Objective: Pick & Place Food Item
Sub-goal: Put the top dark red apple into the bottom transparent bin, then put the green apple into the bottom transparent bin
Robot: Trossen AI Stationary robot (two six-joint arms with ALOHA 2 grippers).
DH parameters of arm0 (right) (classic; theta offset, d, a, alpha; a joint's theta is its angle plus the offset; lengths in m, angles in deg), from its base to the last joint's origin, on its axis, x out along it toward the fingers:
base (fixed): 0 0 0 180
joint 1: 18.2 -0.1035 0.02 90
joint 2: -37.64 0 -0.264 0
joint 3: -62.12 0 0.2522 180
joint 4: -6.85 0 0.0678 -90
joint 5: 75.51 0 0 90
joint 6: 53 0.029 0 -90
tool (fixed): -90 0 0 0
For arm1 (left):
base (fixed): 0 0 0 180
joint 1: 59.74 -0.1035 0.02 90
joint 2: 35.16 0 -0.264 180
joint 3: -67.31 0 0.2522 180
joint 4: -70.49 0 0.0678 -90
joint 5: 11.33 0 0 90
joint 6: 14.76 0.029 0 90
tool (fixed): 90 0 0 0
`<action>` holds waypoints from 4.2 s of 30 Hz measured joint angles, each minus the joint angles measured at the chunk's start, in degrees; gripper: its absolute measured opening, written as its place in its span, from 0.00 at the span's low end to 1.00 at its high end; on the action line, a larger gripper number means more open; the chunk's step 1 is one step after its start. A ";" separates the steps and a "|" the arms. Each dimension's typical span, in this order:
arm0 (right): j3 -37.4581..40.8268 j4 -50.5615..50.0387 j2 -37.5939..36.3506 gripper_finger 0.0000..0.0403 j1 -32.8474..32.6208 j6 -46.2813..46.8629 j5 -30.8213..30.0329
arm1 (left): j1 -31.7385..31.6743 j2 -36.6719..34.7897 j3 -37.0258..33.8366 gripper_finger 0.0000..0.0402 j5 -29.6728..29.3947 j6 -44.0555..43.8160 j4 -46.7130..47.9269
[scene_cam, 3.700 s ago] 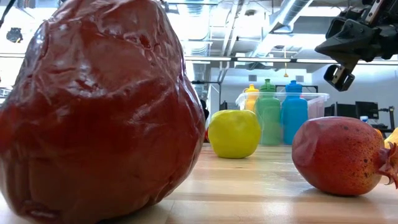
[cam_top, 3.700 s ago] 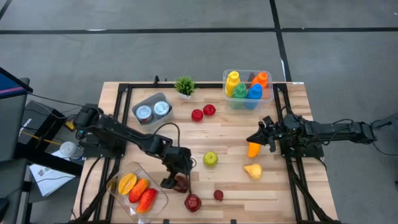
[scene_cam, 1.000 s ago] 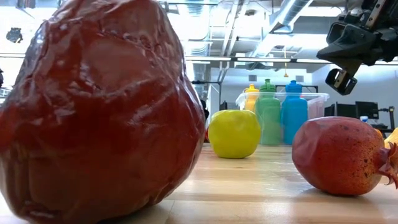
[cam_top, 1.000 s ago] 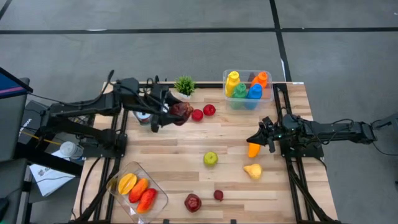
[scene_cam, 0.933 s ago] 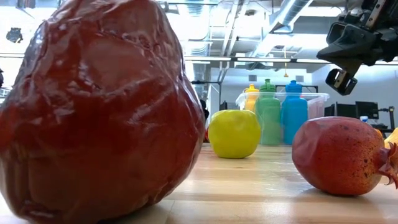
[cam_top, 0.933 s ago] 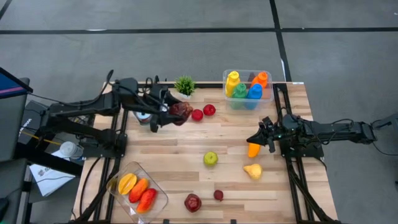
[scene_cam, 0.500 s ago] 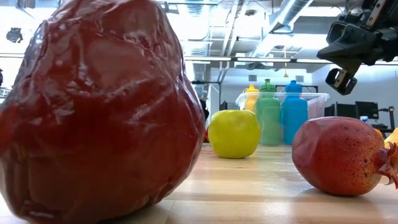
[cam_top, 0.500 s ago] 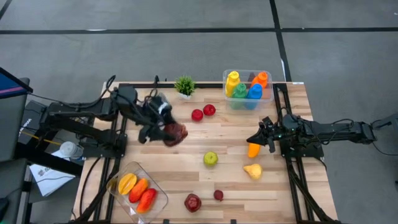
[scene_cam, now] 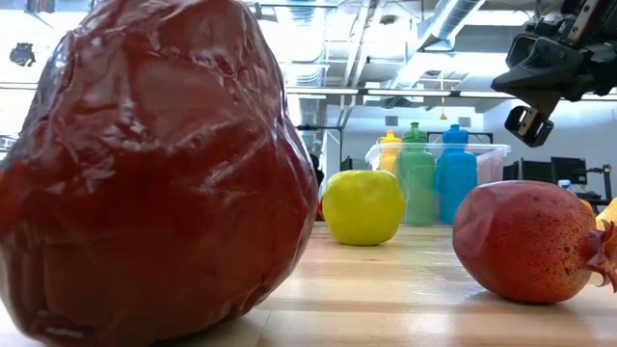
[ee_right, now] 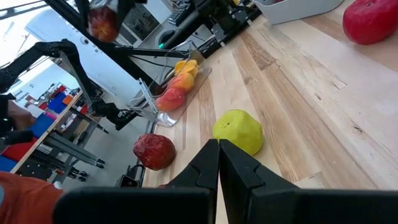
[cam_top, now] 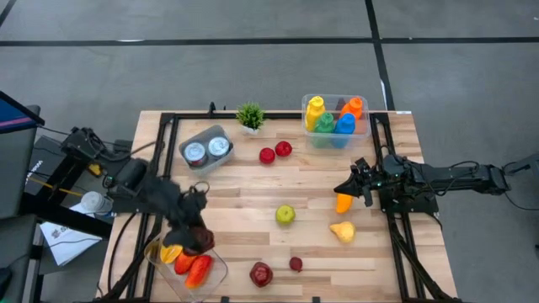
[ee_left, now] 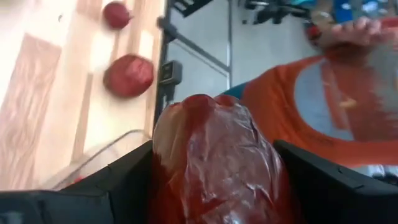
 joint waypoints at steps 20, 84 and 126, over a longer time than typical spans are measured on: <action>0.00 0.01 -0.01 0.01 0.01 0.00 0.00 | 16.43 3.35 -12.35 0.73 -9.23 -23.14 -2.53; 0.00 0.02 -0.02 0.01 0.02 0.00 0.00 | 2.64 5.56 -12.28 0.89 -7.86 -5.76 -19.21; 0.00 0.02 -0.01 0.01 0.02 -0.01 0.01 | -19.98 57.01 -11.28 0.89 -13.39 52.07 -81.17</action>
